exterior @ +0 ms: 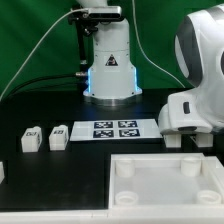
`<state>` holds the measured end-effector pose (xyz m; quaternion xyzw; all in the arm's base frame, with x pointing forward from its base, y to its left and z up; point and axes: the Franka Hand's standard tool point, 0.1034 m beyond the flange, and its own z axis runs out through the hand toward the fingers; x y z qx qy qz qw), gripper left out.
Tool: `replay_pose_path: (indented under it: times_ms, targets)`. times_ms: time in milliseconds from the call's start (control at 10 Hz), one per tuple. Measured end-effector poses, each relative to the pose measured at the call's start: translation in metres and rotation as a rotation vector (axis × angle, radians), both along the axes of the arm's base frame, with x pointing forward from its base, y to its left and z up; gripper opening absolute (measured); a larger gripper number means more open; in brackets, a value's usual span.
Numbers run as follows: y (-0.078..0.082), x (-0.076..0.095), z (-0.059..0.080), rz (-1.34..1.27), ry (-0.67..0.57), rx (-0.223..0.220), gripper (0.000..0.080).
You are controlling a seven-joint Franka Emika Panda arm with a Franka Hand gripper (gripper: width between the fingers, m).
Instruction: Assemble one leg
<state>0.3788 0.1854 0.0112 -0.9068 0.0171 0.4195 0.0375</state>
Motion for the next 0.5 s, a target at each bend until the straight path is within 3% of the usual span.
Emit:
replay_pose_path:
  times_ms: [500]
  targets:
    - [0.0000,0.0000,0.0000,0.000,0.000,0.000,0.0289]
